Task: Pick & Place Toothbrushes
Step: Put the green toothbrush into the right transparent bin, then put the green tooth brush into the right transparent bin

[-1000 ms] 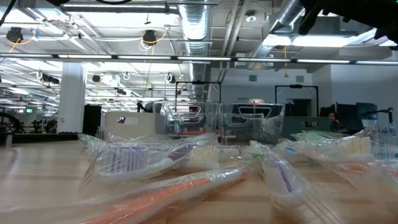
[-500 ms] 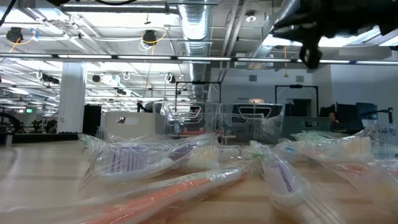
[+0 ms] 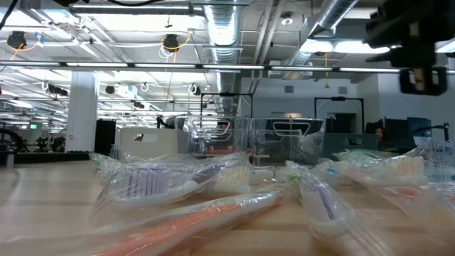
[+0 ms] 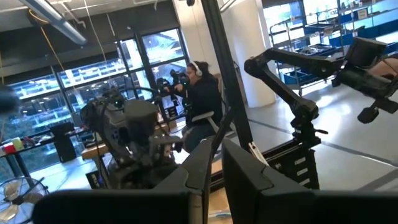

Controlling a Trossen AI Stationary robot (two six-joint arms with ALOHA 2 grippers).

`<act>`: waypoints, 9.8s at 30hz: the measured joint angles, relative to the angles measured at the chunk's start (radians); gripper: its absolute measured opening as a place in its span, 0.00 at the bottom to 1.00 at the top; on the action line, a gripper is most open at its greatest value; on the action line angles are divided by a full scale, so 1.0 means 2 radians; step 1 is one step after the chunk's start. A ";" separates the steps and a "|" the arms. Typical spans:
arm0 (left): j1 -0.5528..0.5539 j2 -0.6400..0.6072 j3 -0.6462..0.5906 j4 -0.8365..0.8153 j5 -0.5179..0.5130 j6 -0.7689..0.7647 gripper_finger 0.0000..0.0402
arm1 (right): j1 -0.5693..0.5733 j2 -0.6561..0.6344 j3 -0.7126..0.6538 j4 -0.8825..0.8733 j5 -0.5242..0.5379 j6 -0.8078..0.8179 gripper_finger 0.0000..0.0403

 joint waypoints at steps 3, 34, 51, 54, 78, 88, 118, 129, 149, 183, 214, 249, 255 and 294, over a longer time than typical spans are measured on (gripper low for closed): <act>0.000 0.000 0.000 0.000 0.000 0.000 0.08 | 0.024 0.011 0.000 -0.026 0.020 0.051 0.24; 0.000 0.000 0.000 0.000 0.007 0.000 0.08 | -0.069 0.350 0.310 -0.498 -0.080 -0.015 0.36; 0.000 0.000 0.000 -0.006 0.008 0.000 0.08 | -0.098 0.377 0.310 -0.473 -0.059 -0.084 0.61; 0.000 0.000 0.000 -0.006 0.008 0.000 0.08 | -0.107 0.382 0.305 -0.470 -0.060 -0.099 0.59; 0.000 0.000 0.000 -0.009 0.008 0.000 0.08 | -0.122 0.381 0.213 -0.351 -0.060 -0.084 0.41; 0.000 0.000 0.000 -0.009 0.008 0.000 0.08 | -0.122 0.381 0.213 -0.349 -0.060 -0.084 0.26; 0.000 0.000 0.000 -0.010 0.008 0.000 0.08 | -0.140 0.380 0.480 -0.516 -0.039 -0.238 0.03; 0.000 0.000 0.000 -0.009 0.008 0.000 0.08 | -0.284 0.379 0.650 -0.576 0.098 -0.366 0.04; -0.004 0.000 0.000 -0.014 0.008 -0.003 0.08 | -0.543 0.448 0.556 -0.395 -0.087 -0.421 0.05; -0.004 0.000 0.000 -0.018 0.008 -0.002 0.08 | -0.546 0.528 0.572 -0.406 -0.117 -0.460 0.46; -0.003 0.000 0.000 -0.034 0.008 -0.003 0.08 | -0.239 0.374 0.762 -0.692 -0.047 -0.500 0.56; -0.003 0.000 0.000 -0.039 0.008 -0.003 0.08 | 0.115 0.448 0.760 -0.749 0.171 -0.212 0.55; -0.003 0.000 0.000 -0.040 0.008 -0.003 0.08 | 0.135 0.405 0.676 -0.749 0.188 -0.154 0.55; -0.003 0.000 0.000 -0.039 0.008 -0.002 0.08 | 0.065 0.135 0.166 -0.332 0.109 0.105 0.55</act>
